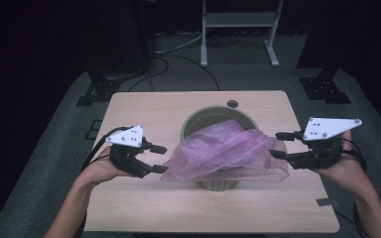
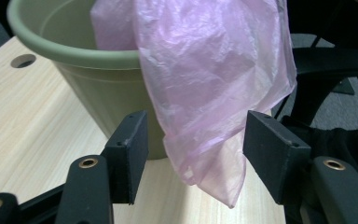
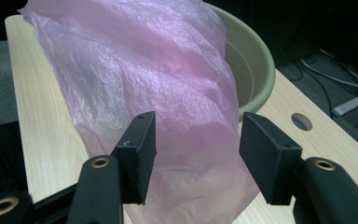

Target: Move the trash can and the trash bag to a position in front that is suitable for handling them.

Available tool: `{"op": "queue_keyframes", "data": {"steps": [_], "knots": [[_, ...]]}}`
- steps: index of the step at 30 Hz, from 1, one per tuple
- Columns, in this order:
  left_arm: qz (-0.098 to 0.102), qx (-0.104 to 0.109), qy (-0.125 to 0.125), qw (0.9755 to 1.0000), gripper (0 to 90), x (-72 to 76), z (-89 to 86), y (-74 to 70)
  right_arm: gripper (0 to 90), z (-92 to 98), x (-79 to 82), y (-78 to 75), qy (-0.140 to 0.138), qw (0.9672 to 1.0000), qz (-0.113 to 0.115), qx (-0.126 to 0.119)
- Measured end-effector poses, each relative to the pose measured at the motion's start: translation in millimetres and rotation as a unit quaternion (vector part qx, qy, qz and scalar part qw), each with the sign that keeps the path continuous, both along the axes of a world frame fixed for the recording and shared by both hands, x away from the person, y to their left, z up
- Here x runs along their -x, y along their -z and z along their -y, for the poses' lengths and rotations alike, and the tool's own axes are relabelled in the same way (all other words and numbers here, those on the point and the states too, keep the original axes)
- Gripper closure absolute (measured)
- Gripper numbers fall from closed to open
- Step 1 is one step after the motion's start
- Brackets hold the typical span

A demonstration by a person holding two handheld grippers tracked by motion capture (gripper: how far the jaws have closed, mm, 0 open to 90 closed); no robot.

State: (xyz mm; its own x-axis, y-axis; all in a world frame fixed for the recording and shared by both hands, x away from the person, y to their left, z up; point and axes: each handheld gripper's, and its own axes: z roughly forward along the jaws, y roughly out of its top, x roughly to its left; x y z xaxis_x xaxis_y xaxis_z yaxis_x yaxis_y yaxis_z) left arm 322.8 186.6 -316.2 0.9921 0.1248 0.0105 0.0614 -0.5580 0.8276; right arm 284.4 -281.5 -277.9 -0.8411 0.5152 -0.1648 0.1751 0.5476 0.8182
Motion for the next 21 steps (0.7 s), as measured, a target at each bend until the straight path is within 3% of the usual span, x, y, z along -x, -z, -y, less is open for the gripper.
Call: {"op": "queue_keyframes", "data": {"steps": [7,12,15,18,21], "knots": [[-0.003,-0.010,0.021,0.9997,35.9,1.9,5.4,1.4,45.3,-6.4,-8.9,3.9,-0.010,0.9998,-0.014,0.010],[-0.003,-0.025,0.017,0.9995,36.6,0.2,9.5,7.5,45.3,-5.6,-11.8,5.1,-0.009,0.9998,-0.016,0.011],[0.006,-0.028,0.001,0.9996,47.5,-2.9,12.9,8.6,45.6,-5.2,-14.2,5.8,-0.006,0.9997,-0.017,0.013],[0.007,-0.022,-0.008,0.9997,68.0,-6.8,17.1,8.8,49.3,-6.6,-16.9,6.9,-0.003,0.9997,-0.019,0.015],[-0.003,-0.005,-0.031,0.9995,82.5,-13.2,18.4,6.4,66.1,-9.3,-20.5,8.4,0.005,0.9995,-0.026,0.018]]}}
